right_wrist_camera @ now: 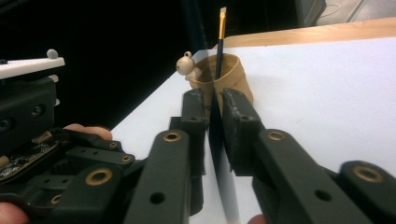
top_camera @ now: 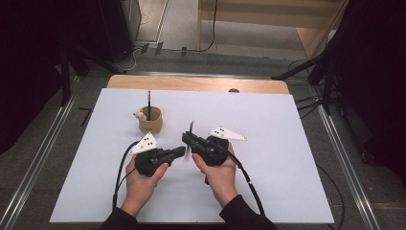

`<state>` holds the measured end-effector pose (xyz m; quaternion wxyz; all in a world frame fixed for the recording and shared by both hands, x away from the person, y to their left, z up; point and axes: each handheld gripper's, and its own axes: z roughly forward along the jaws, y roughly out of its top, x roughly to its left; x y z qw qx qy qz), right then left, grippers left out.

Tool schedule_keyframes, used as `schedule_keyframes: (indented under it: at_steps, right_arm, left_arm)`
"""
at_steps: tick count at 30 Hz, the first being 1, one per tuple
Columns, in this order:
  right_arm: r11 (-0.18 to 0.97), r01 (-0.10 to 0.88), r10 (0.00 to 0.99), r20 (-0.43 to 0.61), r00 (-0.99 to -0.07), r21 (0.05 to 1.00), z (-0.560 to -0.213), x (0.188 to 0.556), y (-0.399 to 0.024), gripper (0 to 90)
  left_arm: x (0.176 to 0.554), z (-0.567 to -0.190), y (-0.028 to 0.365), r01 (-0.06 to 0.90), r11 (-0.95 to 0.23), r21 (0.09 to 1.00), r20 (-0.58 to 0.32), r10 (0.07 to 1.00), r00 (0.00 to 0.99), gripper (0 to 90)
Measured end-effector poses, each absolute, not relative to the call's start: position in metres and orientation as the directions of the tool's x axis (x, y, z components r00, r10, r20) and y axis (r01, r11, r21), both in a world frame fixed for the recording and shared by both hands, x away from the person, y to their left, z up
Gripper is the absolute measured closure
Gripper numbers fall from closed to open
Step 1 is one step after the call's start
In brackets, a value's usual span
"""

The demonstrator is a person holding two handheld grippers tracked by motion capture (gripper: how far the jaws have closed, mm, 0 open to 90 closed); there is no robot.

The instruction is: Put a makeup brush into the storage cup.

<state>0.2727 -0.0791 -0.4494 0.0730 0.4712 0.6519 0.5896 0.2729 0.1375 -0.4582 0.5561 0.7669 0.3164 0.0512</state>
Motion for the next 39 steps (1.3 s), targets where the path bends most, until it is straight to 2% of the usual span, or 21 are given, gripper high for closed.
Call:
schedule_keyframes:
  at_steps: [1,4,17,23,26,31,32,33,36,39]
  right_arm:
    - [-0.14,0.529,0.699,0.462,-0.546,0.837,-0.449,0.273,-0.079,84.5]
    - [-0.124,0.511,0.693,0.443,-0.569,0.85,-0.448,0.272,-0.077,85.0]
    - [-0.102,0.442,0.713,0.375,-0.592,0.891,-0.434,0.268,-0.091,85.1]
    - [-0.075,0.407,0.717,0.333,-0.613,0.91,-0.431,0.263,-0.093,85.1]
    - [-0.068,0.384,0.72,0.311,-0.62,0.921,-0.427,0.261,-0.094,85.1]
    - [-0.058,0.373,0.716,0.299,-0.631,0.926,-0.427,0.258,-0.092,85.1]
    - [-0.056,0.37,0.715,0.296,-0.633,0.927,-0.426,0.257,-0.091,85.1]
    - [-0.054,0.366,0.713,0.293,-0.637,0.929,-0.427,0.257,-0.09,85.1]
    - [-0.052,0.36,0.718,0.285,-0.635,0.932,-0.428,0.256,-0.088,84.8]
    - [-0.071,0.385,0.714,0.316,-0.624,0.92,-0.43,0.257,-0.087,80.2]
  left_arm:
    - [0.272,-0.458,0.137,0.419,-0.183,0.889,-0.263,0.543,0.797,90.0]
    - [0.268,-0.456,0.134,0.379,-0.211,0.901,-0.217,0.538,0.815,90.0]
    - [0.273,-0.458,0.135,0.422,-0.182,0.888,-0.28,0.514,0.811,87.8]
    - [0.27,-0.455,0.125,0.427,-0.183,0.885,-0.306,0.463,0.832,74.1]
    - [0.27,-0.454,0.119,0.434,-0.197,0.879,-0.306,0.466,0.83,67.5]
    - [0.269,-0.454,0.111,0.438,-0.226,0.87,-0.295,0.475,0.829,72.8]
    - [0.268,-0.453,0.109,0.437,-0.238,0.867,-0.283,0.486,0.827,76.2]
    - [0.268,-0.453,0.108,0.434,-0.244,0.867,-0.273,0.494,0.825,83.5]
    - [0.268,-0.452,0.108,0.43,-0.257,0.865,-0.259,0.505,0.823,84.8]
    - [0.267,-0.45,0.109,0.425,-0.244,0.871,-0.256,0.514,0.819,85.0]
